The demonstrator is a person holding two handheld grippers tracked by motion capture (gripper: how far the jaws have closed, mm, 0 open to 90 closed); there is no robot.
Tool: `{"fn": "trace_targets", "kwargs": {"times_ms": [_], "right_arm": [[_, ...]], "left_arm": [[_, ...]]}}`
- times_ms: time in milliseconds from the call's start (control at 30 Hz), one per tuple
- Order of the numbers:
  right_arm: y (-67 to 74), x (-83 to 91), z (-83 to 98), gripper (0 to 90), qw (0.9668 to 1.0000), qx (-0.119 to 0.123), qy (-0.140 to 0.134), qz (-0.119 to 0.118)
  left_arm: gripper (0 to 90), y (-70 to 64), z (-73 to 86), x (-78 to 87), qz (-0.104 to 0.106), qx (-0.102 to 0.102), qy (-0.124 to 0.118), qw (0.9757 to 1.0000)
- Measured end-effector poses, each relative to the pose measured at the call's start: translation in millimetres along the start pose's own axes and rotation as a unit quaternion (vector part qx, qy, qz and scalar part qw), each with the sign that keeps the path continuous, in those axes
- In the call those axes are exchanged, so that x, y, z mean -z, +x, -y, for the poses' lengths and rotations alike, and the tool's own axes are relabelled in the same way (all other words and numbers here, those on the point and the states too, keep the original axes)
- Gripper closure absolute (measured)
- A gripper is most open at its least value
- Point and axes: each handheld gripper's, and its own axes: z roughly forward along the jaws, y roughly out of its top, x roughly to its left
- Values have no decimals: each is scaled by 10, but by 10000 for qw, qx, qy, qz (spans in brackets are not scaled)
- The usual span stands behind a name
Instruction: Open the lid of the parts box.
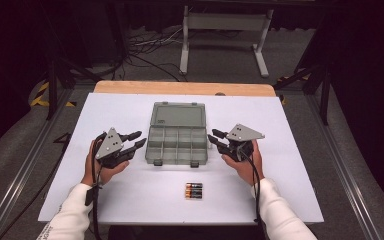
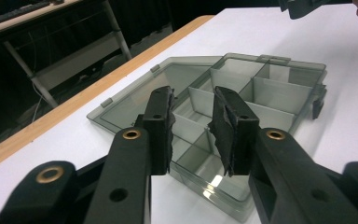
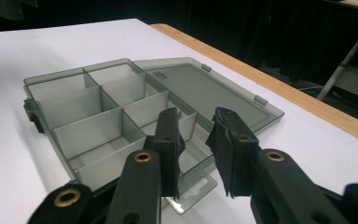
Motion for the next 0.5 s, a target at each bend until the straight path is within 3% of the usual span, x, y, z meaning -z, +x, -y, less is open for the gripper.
{"fn": "trace_targets", "kwargs": {"times_ms": [333, 500], "right_arm": [[106, 136, 55, 639, 9997, 246, 56, -31], [110, 201, 102, 604, 9997, 237, 79, -29]], "left_arm": [[538, -82, 166, 90, -3, 21, 46, 10000], [457, -105, 225, 146, -63, 57, 65, 9999]]}}
